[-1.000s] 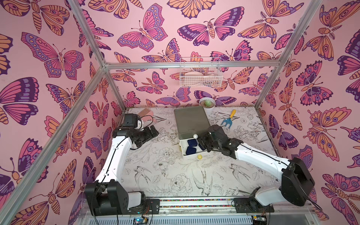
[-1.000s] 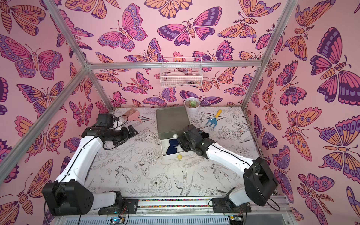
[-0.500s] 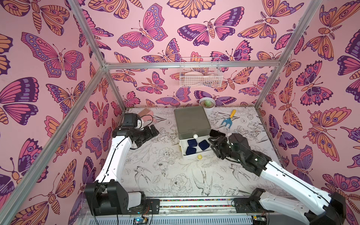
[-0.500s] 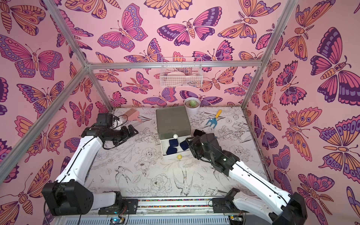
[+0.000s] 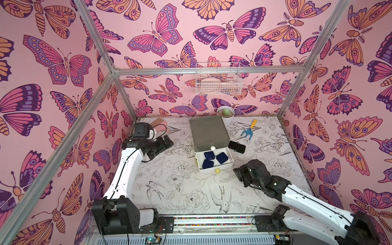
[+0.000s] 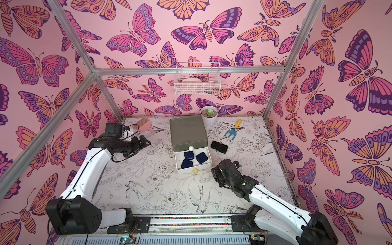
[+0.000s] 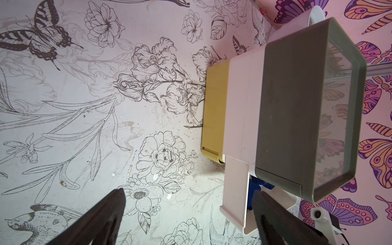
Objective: Place the brooch boxes into the drawer by color
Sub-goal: Close the drawer in the storage box.
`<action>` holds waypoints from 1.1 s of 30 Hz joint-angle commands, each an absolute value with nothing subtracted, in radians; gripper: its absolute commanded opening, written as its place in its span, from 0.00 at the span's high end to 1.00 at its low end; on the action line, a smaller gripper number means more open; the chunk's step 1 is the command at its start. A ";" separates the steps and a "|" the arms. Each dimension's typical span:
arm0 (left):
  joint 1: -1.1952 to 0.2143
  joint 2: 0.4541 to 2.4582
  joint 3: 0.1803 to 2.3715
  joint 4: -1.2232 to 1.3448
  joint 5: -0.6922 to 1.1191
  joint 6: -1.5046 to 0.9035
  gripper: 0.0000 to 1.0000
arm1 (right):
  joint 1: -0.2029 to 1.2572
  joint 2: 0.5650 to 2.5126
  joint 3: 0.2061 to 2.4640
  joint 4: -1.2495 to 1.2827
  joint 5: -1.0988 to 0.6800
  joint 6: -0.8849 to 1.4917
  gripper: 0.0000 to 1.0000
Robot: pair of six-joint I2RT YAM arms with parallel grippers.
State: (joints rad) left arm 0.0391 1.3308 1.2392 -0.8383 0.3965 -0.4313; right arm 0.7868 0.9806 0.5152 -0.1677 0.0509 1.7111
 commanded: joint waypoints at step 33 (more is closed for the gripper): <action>0.037 1.368 1.255 -0.877 0.377 -0.429 0.00 | 0.665 1.544 0.807 0.183 -0.134 1.638 1.00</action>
